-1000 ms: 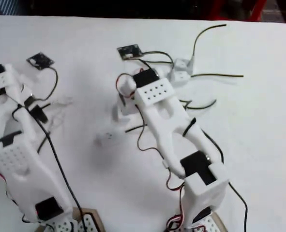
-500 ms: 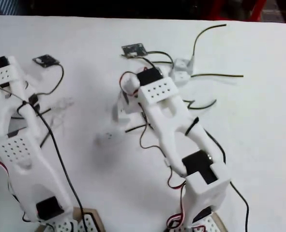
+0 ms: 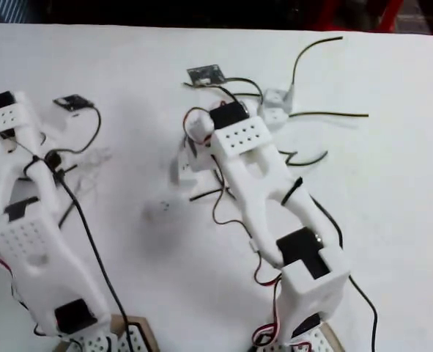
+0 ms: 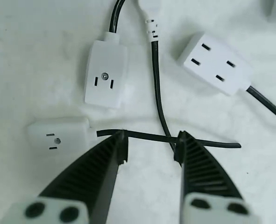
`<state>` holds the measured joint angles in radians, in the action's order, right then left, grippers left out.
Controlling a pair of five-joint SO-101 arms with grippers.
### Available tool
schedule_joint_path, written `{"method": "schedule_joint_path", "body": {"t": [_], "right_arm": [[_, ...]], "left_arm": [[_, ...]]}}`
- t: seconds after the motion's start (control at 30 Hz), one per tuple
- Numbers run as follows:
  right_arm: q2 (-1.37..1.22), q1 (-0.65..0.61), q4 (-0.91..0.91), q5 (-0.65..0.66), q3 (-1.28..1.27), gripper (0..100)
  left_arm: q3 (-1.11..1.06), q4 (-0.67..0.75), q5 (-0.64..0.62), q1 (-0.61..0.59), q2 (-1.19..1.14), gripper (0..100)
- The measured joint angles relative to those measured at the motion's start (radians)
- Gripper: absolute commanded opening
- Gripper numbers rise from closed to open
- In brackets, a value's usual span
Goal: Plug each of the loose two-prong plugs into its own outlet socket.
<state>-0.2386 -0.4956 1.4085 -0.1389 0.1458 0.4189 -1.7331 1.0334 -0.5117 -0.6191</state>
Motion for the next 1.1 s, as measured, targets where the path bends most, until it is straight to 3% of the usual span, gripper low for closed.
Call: {"method": "schedule_joint_path", "body": {"t": [0.13, 0.2, 0.57, 1.0, 1.1], "right_arm": [[0.000, 0.000, 0.000, 0.000, 0.000, 16.6], [0.000, 0.000, 0.000, 0.000, 0.000, 16.6], [0.000, 0.000, 0.000, 0.000, 0.000, 16.6], [0.002, 0.000, 0.000, 0.000, -0.028, 16.6], [0.002, 0.000, 0.000, 0.000, -0.028, 16.6]], "left_arm": [[-0.060, 0.081, -0.005, 0.000, 0.066, 25], [-0.077, 0.129, -0.012, 0.000, 0.068, 29], [-0.267, 0.454, -0.055, -0.002, 0.069, 22], [-0.334, 0.496, -0.057, 0.005, 0.081, 3], [-0.333, 0.474, -0.054, 0.003, 0.081, 3]]}}
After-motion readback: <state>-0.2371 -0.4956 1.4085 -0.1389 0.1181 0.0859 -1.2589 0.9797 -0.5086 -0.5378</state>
